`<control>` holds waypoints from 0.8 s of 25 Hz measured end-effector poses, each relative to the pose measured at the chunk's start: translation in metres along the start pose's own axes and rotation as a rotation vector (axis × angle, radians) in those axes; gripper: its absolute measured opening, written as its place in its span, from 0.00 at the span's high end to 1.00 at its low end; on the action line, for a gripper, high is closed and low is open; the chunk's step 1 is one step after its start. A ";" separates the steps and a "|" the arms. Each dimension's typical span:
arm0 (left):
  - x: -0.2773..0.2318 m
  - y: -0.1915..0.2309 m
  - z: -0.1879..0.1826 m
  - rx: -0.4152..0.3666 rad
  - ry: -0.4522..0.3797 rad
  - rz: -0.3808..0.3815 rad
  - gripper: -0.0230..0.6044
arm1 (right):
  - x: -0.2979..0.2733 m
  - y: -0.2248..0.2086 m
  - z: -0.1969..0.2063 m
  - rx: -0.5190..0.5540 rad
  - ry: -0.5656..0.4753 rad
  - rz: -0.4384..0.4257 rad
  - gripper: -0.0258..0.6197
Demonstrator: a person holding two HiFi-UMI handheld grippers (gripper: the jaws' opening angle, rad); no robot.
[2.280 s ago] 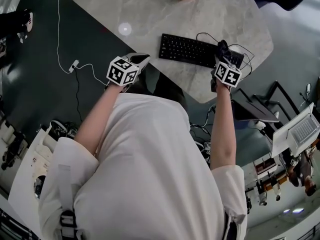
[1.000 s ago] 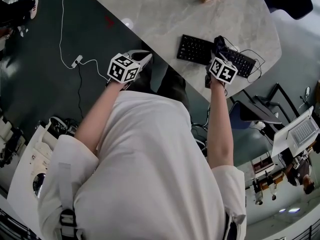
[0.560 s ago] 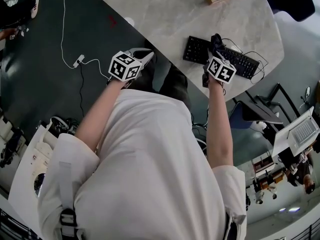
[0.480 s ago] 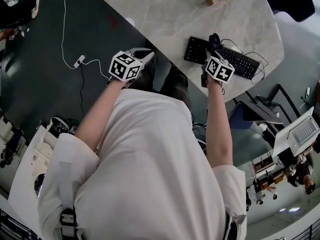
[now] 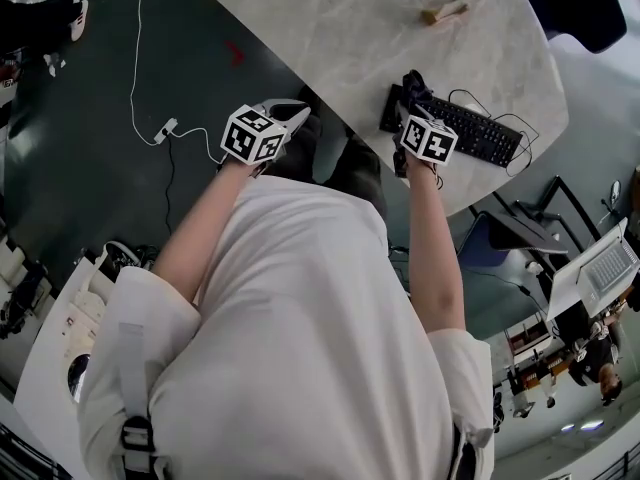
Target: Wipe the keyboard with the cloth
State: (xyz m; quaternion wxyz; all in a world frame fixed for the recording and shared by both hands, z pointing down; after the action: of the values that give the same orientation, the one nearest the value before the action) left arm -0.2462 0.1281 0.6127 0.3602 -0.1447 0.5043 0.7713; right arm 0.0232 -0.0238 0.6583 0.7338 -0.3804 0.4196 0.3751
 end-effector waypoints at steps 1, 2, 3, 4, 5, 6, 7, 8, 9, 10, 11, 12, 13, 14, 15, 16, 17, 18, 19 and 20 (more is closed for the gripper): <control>0.003 0.001 -0.001 -0.003 -0.001 0.000 0.95 | -0.001 0.003 0.001 -0.001 0.005 -0.005 0.87; 0.005 0.002 -0.001 -0.007 -0.002 -0.001 0.95 | -0.002 0.005 0.001 -0.007 0.009 -0.015 0.87; 0.007 0.004 -0.003 -0.011 -0.004 -0.001 0.95 | -0.003 0.007 0.001 -0.017 0.011 -0.031 0.87; 0.009 0.005 -0.005 -0.016 -0.007 -0.002 0.95 | -0.004 0.009 -0.001 -0.028 0.013 -0.047 0.87; 0.011 0.006 -0.007 -0.021 -0.011 -0.003 0.95 | -0.005 0.011 -0.002 -0.035 0.014 -0.060 0.87; 0.013 0.007 -0.009 -0.026 -0.014 -0.004 0.95 | -0.006 0.014 -0.003 -0.038 0.015 -0.068 0.87; 0.015 0.008 -0.010 -0.031 -0.017 -0.005 0.95 | -0.007 0.016 -0.003 -0.042 0.015 -0.072 0.87; 0.018 0.009 -0.012 -0.035 -0.021 -0.006 0.95 | -0.007 0.018 -0.003 -0.052 0.014 -0.079 0.87; 0.020 0.009 -0.014 -0.039 -0.024 -0.007 0.95 | -0.007 0.019 -0.003 -0.075 0.012 -0.096 0.87; 0.021 0.010 -0.015 -0.043 -0.027 -0.007 0.95 | -0.007 0.020 -0.002 -0.107 0.009 -0.122 0.87; 0.023 0.010 -0.016 -0.047 -0.029 -0.007 0.95 | -0.006 0.022 -0.002 -0.139 0.005 -0.151 0.87; 0.025 0.011 -0.018 -0.052 -0.031 -0.007 0.95 | -0.006 0.025 -0.002 -0.159 0.000 -0.174 0.87; 0.027 0.011 -0.019 -0.057 -0.033 -0.007 0.95 | -0.005 0.028 -0.002 -0.165 -0.004 -0.190 0.87; 0.029 0.011 -0.021 -0.062 -0.036 -0.006 0.95 | -0.004 0.031 -0.002 -0.162 -0.006 -0.198 0.87; 0.031 0.011 -0.022 -0.067 -0.039 -0.005 0.95 | -0.002 0.034 -0.001 -0.156 -0.009 -0.205 0.87; 0.032 0.010 -0.023 -0.071 -0.043 -0.003 0.95 | 0.000 0.037 -0.001 -0.150 -0.014 -0.210 0.87; 0.034 0.010 -0.024 -0.075 -0.048 -0.001 0.95 | 0.003 0.038 0.000 -0.145 -0.020 -0.214 0.87; 0.035 0.010 -0.026 -0.079 -0.052 0.002 0.95 | 0.006 0.039 0.000 -0.142 -0.029 -0.218 0.87; 0.035 0.010 -0.027 -0.084 -0.056 0.005 0.95 | 0.009 0.040 -0.001 -0.141 -0.039 -0.220 0.87; 0.036 0.010 -0.029 -0.089 -0.061 0.010 0.95 | 0.013 0.040 -0.002 -0.140 -0.049 -0.220 0.87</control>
State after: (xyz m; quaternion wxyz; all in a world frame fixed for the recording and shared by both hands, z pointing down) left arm -0.2823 0.1148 0.5853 0.3646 -0.1345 0.4591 0.7989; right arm -0.0070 -0.0055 0.6361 0.7523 -0.4652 0.3298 0.3300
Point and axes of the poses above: the fingertips, and each gripper's own axes: x backward along the fingers, y to its left, z out of its underside, the point moved 9 cm from there along x, backward along the fingers, and after that the axes turned 9 degrees about z, right-handed, at the moved point
